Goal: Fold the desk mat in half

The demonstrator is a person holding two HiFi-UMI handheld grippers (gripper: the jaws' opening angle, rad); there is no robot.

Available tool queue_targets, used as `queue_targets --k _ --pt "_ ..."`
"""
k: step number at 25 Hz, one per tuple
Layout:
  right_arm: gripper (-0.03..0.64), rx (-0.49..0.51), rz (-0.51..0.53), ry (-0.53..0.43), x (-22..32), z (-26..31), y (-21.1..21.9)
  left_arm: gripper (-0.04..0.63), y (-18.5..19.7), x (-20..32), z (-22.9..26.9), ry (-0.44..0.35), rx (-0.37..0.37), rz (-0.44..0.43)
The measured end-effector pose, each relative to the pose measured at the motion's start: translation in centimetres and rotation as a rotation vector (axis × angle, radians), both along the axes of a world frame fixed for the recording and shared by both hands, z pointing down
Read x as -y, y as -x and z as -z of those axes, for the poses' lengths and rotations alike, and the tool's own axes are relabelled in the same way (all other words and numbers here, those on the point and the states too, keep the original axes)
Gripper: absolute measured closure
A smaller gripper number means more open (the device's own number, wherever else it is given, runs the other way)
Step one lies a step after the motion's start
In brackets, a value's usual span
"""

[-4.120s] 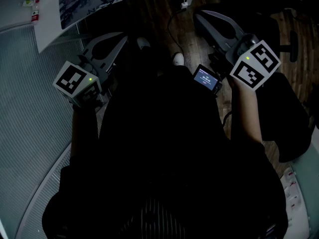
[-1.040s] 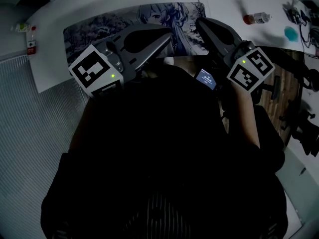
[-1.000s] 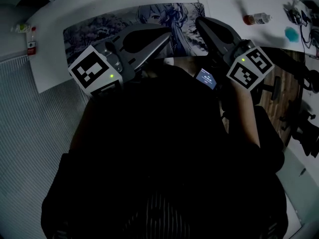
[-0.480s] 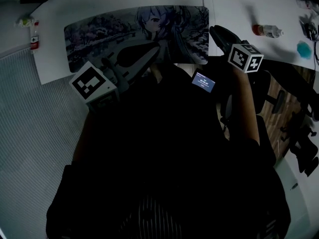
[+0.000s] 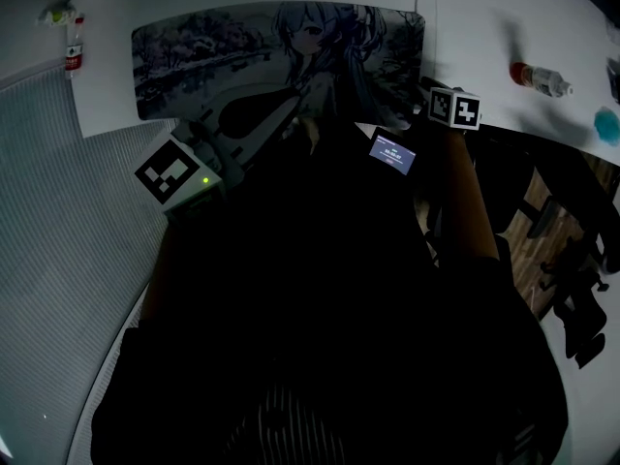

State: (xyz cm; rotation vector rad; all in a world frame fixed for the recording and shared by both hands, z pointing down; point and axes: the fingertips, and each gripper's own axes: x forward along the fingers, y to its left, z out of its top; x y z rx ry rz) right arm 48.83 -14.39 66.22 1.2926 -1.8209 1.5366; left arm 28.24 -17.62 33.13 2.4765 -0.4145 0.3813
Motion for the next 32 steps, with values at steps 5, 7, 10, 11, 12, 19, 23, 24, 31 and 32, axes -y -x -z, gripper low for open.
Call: queue_targets --k 5,7,10,11,12,19,23,24,31,32 --pt "0.571 -0.053 0.088 0.002 -0.6 -0.7 0.7 0.588 -0.5 -1.1 0.0 0.006 -0.012 -0.014" --pt "0.575 -0.055 0.099 -0.004 -0.8 -0.3 0.8 0.588 -0.5 -1.4 -0.2 0.011 -0.006 -0.013" --pt "0.604 -0.033 0.11 -0.041 -0.7 1.0 1.1 0.588 -0.4 -1.9 -0.5 0.017 0.001 -0.01" --pt "0.606 -0.047 0.132 -0.064 -0.6 1.4 1.0 0.588 -0.4 -2.1 -0.6 0.021 0.004 -0.011" --pt "0.606 -0.076 0.167 -0.092 -0.5 1.8 0.8 0.588 -0.4 -2.3 -0.7 0.026 0.007 -0.012" --pt "0.606 -0.016 0.166 -0.198 0.2 5.4 1.1 0.588 -1.5 -2.9 -0.8 0.042 0.014 -0.051" --pt "0.606 0.026 0.128 -0.241 0.3 8.1 1.5 0.588 -1.9 -2.4 0.0 0.031 0.01 -0.094" --pt "0.606 0.029 0.129 -0.25 0.2 8.4 1.8 0.588 -1.7 -2.2 0.1 0.027 0.013 -0.099" --pt "0.606 0.028 0.085 -0.274 -0.4 9.8 2.4 0.588 -2.2 -2.2 0.3 0.023 0.0 -0.19" --pt "0.606 0.027 0.077 -0.272 -0.3 9.8 2.6 0.588 -2.0 -2.3 0.3 0.024 0.0 -0.2"
